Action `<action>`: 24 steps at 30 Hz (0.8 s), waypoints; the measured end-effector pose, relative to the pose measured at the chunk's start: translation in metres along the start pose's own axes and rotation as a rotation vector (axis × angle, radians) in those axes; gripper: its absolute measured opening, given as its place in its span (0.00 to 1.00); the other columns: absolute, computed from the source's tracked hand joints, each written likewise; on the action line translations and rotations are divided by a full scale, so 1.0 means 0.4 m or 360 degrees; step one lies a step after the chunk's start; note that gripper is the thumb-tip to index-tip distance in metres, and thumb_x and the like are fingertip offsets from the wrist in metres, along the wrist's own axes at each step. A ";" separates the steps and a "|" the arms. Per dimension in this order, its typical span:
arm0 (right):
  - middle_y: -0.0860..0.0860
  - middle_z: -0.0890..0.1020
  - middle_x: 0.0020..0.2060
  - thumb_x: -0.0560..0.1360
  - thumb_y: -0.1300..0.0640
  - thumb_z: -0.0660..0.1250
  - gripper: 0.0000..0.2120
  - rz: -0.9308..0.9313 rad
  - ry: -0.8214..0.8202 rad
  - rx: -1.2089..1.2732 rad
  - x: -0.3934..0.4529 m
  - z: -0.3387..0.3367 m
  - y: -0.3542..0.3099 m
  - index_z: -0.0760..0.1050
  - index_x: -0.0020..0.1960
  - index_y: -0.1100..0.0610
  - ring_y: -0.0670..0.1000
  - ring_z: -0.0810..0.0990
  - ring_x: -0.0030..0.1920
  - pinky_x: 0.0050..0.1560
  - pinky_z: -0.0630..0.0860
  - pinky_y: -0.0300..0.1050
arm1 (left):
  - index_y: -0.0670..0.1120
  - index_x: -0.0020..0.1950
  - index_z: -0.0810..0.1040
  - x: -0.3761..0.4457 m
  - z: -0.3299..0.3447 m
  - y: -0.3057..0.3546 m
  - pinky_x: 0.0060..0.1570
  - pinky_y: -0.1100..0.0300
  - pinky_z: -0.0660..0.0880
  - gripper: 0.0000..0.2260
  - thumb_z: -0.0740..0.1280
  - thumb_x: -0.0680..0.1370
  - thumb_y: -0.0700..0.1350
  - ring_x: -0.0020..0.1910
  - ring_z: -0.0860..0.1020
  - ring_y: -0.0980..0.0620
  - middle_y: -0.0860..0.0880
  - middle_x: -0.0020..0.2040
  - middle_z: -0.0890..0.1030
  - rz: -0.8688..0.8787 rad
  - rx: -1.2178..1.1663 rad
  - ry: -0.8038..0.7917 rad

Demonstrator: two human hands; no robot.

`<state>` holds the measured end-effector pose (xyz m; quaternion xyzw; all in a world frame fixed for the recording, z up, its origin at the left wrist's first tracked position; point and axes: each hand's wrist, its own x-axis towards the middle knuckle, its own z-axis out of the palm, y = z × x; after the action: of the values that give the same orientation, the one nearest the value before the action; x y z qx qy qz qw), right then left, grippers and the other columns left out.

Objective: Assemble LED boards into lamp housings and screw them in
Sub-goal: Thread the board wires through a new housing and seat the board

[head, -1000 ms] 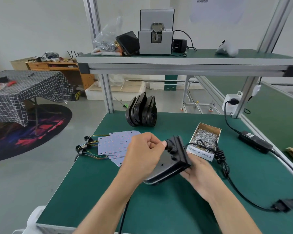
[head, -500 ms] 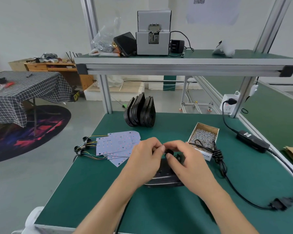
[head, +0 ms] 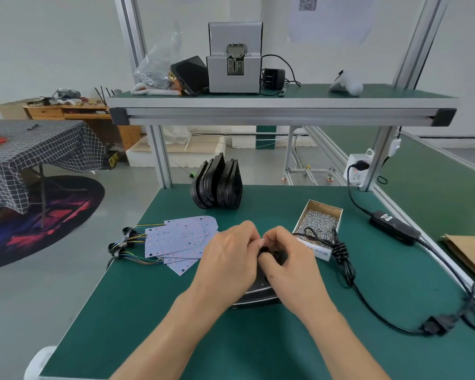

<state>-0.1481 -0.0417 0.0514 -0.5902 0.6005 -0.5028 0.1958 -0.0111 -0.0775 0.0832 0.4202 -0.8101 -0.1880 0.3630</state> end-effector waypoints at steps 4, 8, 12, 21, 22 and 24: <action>0.44 0.78 0.34 0.70 0.56 0.66 0.04 0.0057 0.0045 0.0061 -0.011 0.007 0.006 0.75 0.45 0.49 0.49 0.73 0.37 0.43 0.73 0.51 | 0.45 0.44 0.75 0.000 0.002 0.000 0.41 0.49 0.71 0.07 0.66 0.82 0.42 0.38 0.73 0.51 0.56 0.34 0.74 -0.0009 0.0006 -0.0027; 0.41 0.79 0.37 0.72 0.55 0.66 0.03 0.0081 -0.0021 0.0127 -0.003 0.010 0.003 0.76 0.45 0.47 0.46 0.76 0.40 0.66 0.67 0.56 | 0.45 0.44 0.74 0.004 -0.007 -0.003 0.40 0.50 0.71 0.08 0.66 0.83 0.42 0.37 0.73 0.51 0.55 0.34 0.74 0.0014 0.0008 -0.0076; 0.37 0.80 0.34 0.77 0.56 0.69 0.06 0.0090 -0.0050 -0.0004 -0.002 0.013 0.005 0.78 0.45 0.46 0.44 0.78 0.42 0.81 0.47 0.62 | 0.49 0.44 0.74 0.008 -0.012 -0.014 0.40 0.50 0.73 0.08 0.66 0.82 0.44 0.37 0.74 0.54 0.55 0.35 0.77 0.0015 0.0058 -0.0081; 0.39 0.80 0.41 0.70 0.44 0.54 0.12 0.0082 0.0066 -0.0272 -0.019 0.028 0.004 0.74 0.39 0.46 0.40 0.75 0.57 0.79 0.37 0.55 | 0.49 0.42 0.74 0.007 -0.004 -0.002 0.41 0.48 0.74 0.08 0.66 0.81 0.43 0.36 0.75 0.52 0.54 0.32 0.77 -0.0061 0.0055 -0.0035; 0.36 0.80 0.43 0.70 0.44 0.53 0.11 0.0086 0.0072 -0.0285 -0.023 0.030 0.006 0.74 0.40 0.43 0.39 0.74 0.59 0.79 0.36 0.53 | 0.49 0.41 0.74 0.007 -0.004 -0.002 0.40 0.48 0.74 0.09 0.66 0.81 0.42 0.36 0.75 0.52 0.54 0.31 0.77 -0.0068 0.0060 -0.0029; 0.29 0.79 0.48 0.70 0.44 0.53 0.12 0.0087 0.0080 -0.0303 -0.028 0.034 0.014 0.75 0.44 0.39 0.36 0.71 0.63 0.77 0.34 0.51 | 0.49 0.40 0.74 0.007 -0.003 -0.004 0.38 0.49 0.73 0.10 0.67 0.81 0.42 0.34 0.74 0.53 0.53 0.29 0.76 -0.0070 0.0067 -0.0022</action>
<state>-0.1373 -0.0378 0.0371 -0.5768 0.6661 -0.4525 0.1372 -0.0103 -0.0805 0.0843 0.4442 -0.8069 -0.1818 0.3442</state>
